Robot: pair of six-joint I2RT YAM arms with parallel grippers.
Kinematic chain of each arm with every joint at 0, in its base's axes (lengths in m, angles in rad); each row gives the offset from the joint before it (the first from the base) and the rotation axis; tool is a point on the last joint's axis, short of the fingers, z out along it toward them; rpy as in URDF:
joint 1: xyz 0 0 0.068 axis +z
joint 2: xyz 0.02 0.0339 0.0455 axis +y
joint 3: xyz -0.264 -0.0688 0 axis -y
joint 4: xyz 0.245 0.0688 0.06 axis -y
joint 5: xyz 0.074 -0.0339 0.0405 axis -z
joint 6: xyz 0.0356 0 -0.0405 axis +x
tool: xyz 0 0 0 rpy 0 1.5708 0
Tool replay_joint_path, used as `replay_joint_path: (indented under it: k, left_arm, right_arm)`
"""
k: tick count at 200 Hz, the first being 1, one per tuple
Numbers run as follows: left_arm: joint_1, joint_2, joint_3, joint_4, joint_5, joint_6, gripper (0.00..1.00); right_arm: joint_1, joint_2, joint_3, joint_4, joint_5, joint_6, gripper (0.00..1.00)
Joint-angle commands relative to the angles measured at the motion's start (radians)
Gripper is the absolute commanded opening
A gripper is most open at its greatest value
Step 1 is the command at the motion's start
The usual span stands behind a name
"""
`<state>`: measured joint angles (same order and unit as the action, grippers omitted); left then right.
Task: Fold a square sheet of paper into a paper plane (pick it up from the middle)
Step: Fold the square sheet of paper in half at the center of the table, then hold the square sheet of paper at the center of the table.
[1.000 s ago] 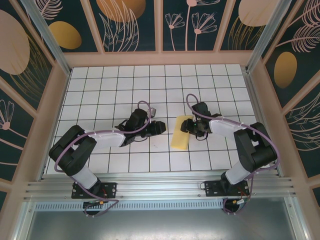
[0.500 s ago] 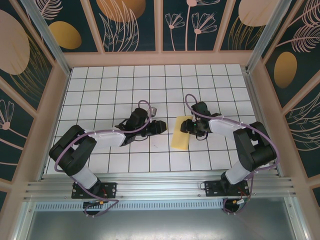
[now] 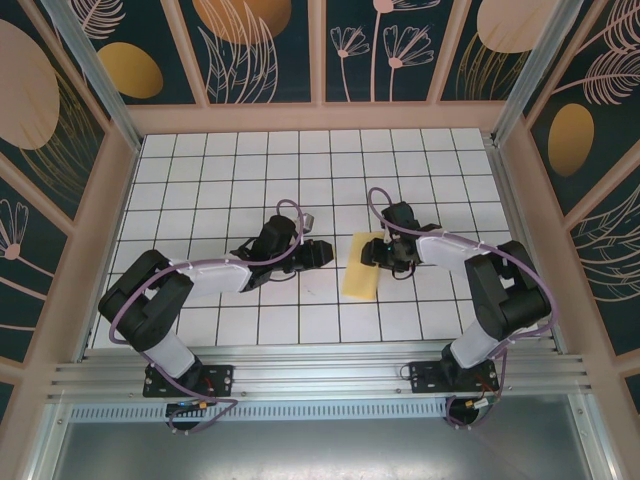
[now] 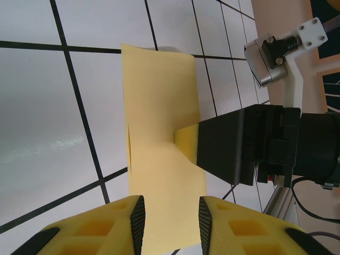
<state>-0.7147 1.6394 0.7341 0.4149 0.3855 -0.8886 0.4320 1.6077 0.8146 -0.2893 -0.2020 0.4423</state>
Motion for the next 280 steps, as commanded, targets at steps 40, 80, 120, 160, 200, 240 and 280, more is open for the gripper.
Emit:
replay_joint_path:
  k: [40, 80, 120, 160, 200, 240, 280]
  left_arm:
    - [-0.008, 0.037, 0.041, -0.005, 0.026, 0.011, 0.32]
    - [-0.006, 0.039, 0.038, -0.004, 0.026, 0.010, 0.32]
    - [-0.008, 0.044, 0.042, -0.004, 0.027, 0.011, 0.31]
    - [-0.009, 0.069, 0.062, -0.008, 0.033, 0.012, 0.28]
    - [-0.018, 0.069, 0.085, -0.042, 0.013, 0.022, 0.26]
    - [-0.026, 0.101, 0.088, -0.041, 0.011, 0.013, 0.26]
    - [-0.026, 0.099, 0.085, -0.041, 0.012, 0.013, 0.26]
  right_arm:
    - [0.005, 0.050, 0.017, -0.020, 0.013, -0.035, 0.58]
    - [0.005, 0.053, 0.021, -0.028, 0.001, -0.060, 0.60]
    - [0.004, 0.065, 0.032, -0.048, 0.031, -0.060, 0.59]
    - [0.004, 0.083, 0.022, -0.039, 0.039, -0.042, 0.59]
    - [0.001, 0.102, 0.024, -0.046, 0.061, -0.022, 0.58]
    - [-0.008, 0.090, 0.016, -0.028, 0.033, -0.001, 0.61]
    - [-0.013, 0.081, 0.012, -0.023, 0.022, 0.000, 0.63]
